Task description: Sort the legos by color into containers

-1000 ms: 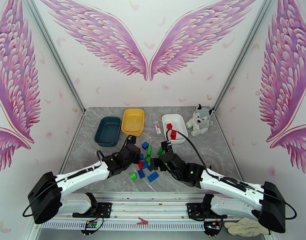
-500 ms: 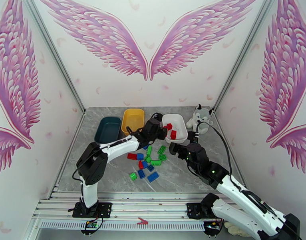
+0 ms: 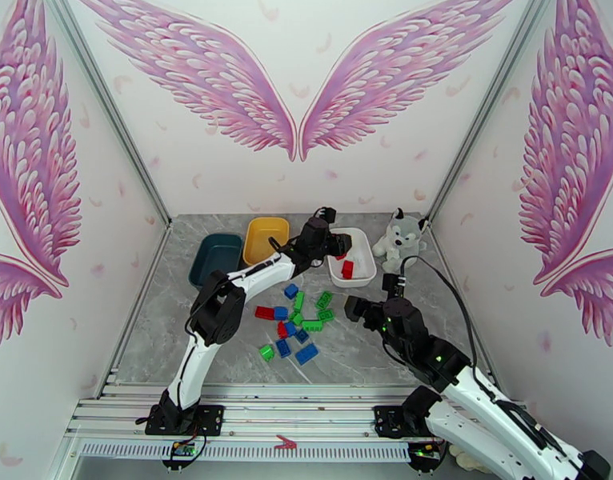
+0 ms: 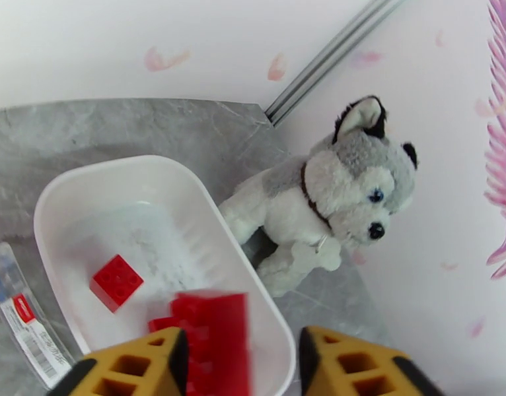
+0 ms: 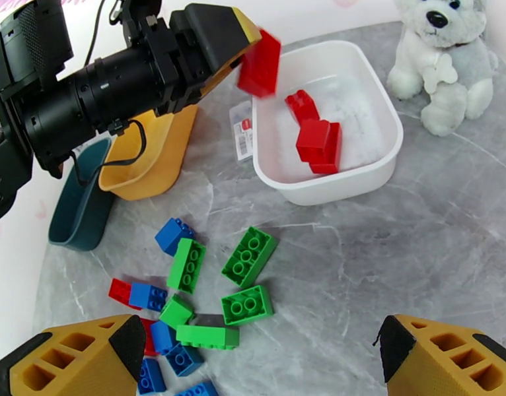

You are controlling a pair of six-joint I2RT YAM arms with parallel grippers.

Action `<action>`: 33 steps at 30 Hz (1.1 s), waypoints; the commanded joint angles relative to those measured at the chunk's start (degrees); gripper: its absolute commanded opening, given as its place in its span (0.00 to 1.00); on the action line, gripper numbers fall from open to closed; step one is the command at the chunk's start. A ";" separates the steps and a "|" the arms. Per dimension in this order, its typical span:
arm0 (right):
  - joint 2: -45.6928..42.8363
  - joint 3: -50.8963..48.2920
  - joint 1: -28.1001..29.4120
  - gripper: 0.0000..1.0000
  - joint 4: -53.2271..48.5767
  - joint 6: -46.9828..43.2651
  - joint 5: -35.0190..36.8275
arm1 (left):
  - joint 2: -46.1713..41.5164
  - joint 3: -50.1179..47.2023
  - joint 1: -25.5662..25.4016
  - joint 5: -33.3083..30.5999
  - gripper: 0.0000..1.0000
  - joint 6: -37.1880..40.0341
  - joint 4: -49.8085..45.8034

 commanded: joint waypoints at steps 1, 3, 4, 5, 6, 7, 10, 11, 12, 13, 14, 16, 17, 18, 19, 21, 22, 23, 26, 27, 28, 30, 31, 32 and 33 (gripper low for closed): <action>-1.04 -1.54 -0.52 0.99 -2.54 1.26 -0.99 | -1.54 0.20 -0.80 0.76 0.65 1.25 0.88; -1.70 -1.91 -0.48 0.99 -3.11 1.26 -0.96 | -4.04 -2.35 -1.19 -0.13 0.67 2.23 1.38; -1.98 -2.11 -0.50 0.98 -3.29 1.26 -1.18 | -5.91 -4.04 -1.55 -0.99 0.68 3.08 1.28; -2.36 -2.31 -0.48 0.97 -3.27 1.19 -1.62 | -8.24 -6.30 -1.91 -2.39 0.68 4.04 1.25; -2.70 -2.59 -0.46 0.96 -3.04 1.03 -2.09 | -10.19 -8.63 -2.33 -3.73 0.69 4.97 1.23; -2.96 -2.84 -0.52 0.95 -2.67 0.89 -2.88 | -12.95 -11.52 -2.76 -5.63 0.70 6.06 1.18; -2.80 -3.25 -0.45 0.91 -1.31 0.47 -5.47 | -21.43 -21.17 -4.41 -12.44 0.74 9.03 0.51; -2.44 -3.49 -0.41 0.90 -0.71 0.22 -6.39 | -24.48 -24.67 -4.86 -15.40 0.75 9.71 0.23; -2.05 -3.65 -0.40 0.89 -0.19 0.18 -7.08 | -27.05 -27.92 -5.25 -17.44 0.76 10.09 0.03; -1.44 -3.81 -0.38 0.88 0.44 0.13 -7.79 | -29.78 -31.33 -5.46 -19.46 0.77 10.54 -0.24; -0.73 -3.92 -0.36 0.87 1.06 0.19 -8.71 | -32.28 -35.11 -5.75 -21.43 0.78 10.80 -0.85; 0.65 -4.26 -0.31 0.86 2.60 0.16 -10.41 | -36.62 -41.29 -5.97 -25.30 0.79 10.78 -2.13; 1.53 -4.50 -0.18 0.85 3.49 0.17 -11.37 | -38.69 -44.27 -5.99 -27.04 0.79 10.50 -2.80; 2.30 -4.64 0.01 0.85 4.41 0.28 -12.10 | -40.59 -46.95 -5.99 -28.37 0.79 10.20 -3.17; 3.11 -4.90 0.18 0.85 5.45 0.47 -12.71 | -42.59 -49.79 -5.99 -29.85 0.80 9.69 -3.82; 4.99 -5.25 1.02 0.85 7.40 0.66 -13.75 | -46.17 -54.85 -6.16 -32.20 0.80 9.01 -5.42; 5.97 -5.41 1.56 0.86 8.35 0.73 -14.12 | -48.09 -57.48 -6.33 -33.55 0.81 8.56 -6.21; 7.03 -5.47 2.26 0.86 9.28 0.76 -14.39 | -49.97 -60.33 -6.43 -34.99 0.81 7.81 -7.12; 10.71 -5.31 4.53 0.89 12.36 0.68 -14.98 | -55.98 -68.36 -6.43 -36.87 0.84 5.17 -8.65; 12.13 -5.05 5.20 0.89 13.08 0.57 -15.06 | -58.01 -70.71 -6.52 -36.86 0.84 4.43 -8.84; 13.69 -4.66 6.07 0.89 13.78 0.59 -15.20 | -60.30 -73.02 -6.60 -36.90 0.85 3.55 -9.21; 16.64 -3.72 7.84 0.90 15.17 0.37 -15.38 | -64.14 -76.77 -6.78 -36.92 0.86 1.84 -10.26; 18.37 -2.98 9.03 0.90 15.67 0.16 -15.23 | -65.86 -78.55 -7.01 -36.88 0.87 1.14 -10.52; 19.70 -2.30 10.00 0.90 16.07 0.02 -15.10 | -67.07 -79.91 -7.13 -36.74 0.88 0.58 -10.53; 21.41 -1.42 11.28 0.91 16.50 -0.27 -14.74 | -68.03 -81.21 -7.22 -36.65 0.88 0.05 -10.60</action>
